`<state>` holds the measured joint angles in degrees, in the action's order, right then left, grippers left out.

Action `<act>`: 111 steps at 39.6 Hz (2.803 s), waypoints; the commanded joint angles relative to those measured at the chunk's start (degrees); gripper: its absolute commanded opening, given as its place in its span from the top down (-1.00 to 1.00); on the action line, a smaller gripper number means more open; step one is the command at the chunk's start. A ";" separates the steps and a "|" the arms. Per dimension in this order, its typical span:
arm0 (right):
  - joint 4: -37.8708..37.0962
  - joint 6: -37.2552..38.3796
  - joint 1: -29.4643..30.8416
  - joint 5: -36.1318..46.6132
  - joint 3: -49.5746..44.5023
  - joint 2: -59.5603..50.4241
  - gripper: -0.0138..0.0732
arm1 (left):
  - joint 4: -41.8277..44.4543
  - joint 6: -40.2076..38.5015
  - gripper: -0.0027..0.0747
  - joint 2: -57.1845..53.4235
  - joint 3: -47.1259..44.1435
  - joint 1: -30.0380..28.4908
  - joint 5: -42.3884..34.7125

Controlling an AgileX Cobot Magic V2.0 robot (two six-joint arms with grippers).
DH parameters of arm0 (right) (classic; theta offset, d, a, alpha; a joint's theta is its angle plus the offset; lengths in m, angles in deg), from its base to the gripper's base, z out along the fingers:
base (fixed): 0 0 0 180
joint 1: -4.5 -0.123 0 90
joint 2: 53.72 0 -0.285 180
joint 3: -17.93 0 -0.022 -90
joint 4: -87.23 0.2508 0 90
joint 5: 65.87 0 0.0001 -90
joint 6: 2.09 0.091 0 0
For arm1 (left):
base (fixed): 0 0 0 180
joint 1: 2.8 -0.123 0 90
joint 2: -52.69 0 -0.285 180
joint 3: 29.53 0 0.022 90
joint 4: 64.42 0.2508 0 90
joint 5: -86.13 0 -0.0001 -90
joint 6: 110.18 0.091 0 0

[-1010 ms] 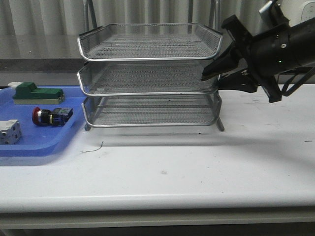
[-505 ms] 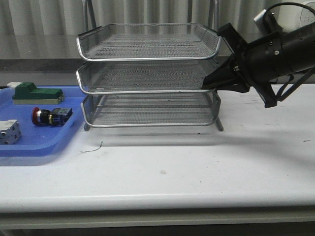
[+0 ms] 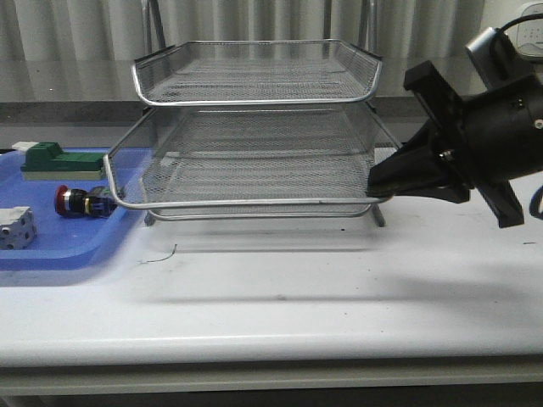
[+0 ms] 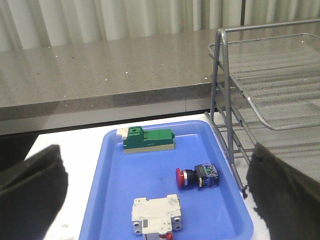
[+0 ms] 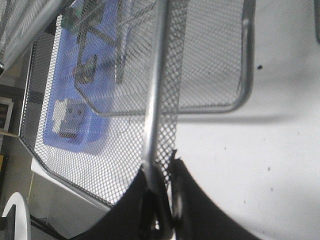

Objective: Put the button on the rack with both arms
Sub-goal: 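Pull the middle mesh tray out toward the robot with the right gripper, then release the tray and withdraw the right gripper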

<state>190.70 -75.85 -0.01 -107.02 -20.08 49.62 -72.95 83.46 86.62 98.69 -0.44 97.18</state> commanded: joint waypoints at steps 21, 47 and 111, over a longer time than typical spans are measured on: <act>4.35 -5.94 -0.10 -5.51 -9.23 -8.63 -0.03 | -0.15 -0.10 -0.86 0.60 1.96 -0.21 -4.27; -24.79 11.25 2.98 13.60 -3.74 -31.11 0.46 | -0.15 -0.10 -0.86 0.60 1.96 -0.21 -4.27; -86.99 54.82 -0.76 18.32 -16.70 -79.45 0.93 | -0.15 -0.10 -0.86 0.60 1.96 0.09 -4.60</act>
<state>103.56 -21.21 -0.86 -92.61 -38.23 -30.30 -72.95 83.46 86.62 98.69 -0.44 97.18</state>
